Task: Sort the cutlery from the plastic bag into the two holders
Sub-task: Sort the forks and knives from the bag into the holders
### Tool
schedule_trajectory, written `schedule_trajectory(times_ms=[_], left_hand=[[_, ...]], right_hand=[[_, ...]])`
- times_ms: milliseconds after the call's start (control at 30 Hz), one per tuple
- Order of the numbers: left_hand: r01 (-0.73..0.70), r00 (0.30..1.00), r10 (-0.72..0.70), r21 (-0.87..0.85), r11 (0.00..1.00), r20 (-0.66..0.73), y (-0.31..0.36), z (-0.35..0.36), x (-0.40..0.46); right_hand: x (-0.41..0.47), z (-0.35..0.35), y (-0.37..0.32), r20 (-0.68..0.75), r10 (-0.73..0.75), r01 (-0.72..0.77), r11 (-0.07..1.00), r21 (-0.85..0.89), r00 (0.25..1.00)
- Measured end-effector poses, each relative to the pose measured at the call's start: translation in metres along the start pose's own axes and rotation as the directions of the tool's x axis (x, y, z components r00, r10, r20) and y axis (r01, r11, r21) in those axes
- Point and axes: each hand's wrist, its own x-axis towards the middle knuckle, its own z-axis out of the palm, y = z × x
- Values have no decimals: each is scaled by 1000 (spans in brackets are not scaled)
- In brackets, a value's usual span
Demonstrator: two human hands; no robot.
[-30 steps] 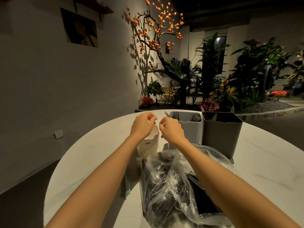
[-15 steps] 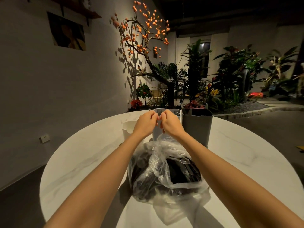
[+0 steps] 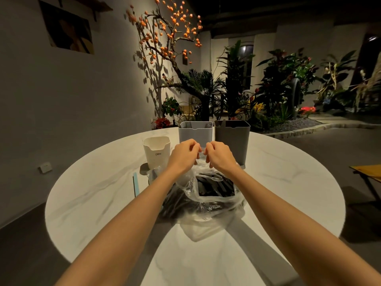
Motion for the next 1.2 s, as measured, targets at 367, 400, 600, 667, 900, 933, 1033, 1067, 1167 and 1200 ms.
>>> schedule_trajectory(times_ms=[367,400,600,667,900,933,1033,1067,1167,1200], left_hand=[[-61,998,46,382,922,49,-27,13,-33],[-60,998,47,410,910,43,-27,13,-35],[0,997,-22,266,964,80,-39,19,-36],[12,997,-26,175,985,79,-45,22,-34],[13,999,-16,68,998,44,-39,31,-33],[14,999,-16,59,998,36,-40,31,-33],[22,999,-23,39,999,22,-42,32,-33],[24,1000,-25,36,999,18,-42,32,-34],[20,1000,-20,26,999,2,-42,32,-34],[20,1000,-20,14,1000,-14,-42,32,-34]], right_hand=[[-19,9,41,6,48,-43,934,-355,999],[-19,10,41,11,38,-31,923,-385,999],[-23,19,34,100,-20,68,860,-506,995],[-25,18,28,158,-17,102,830,-549,987],[-20,19,5,346,162,150,680,-718,924],[-18,18,2,362,195,143,675,-724,912],[-16,10,-4,421,279,108,712,-694,863],[-16,8,-5,440,298,94,730,-677,847],[-15,6,-4,468,329,85,739,-668,820],[-15,7,-3,469,347,79,731,-678,812]])
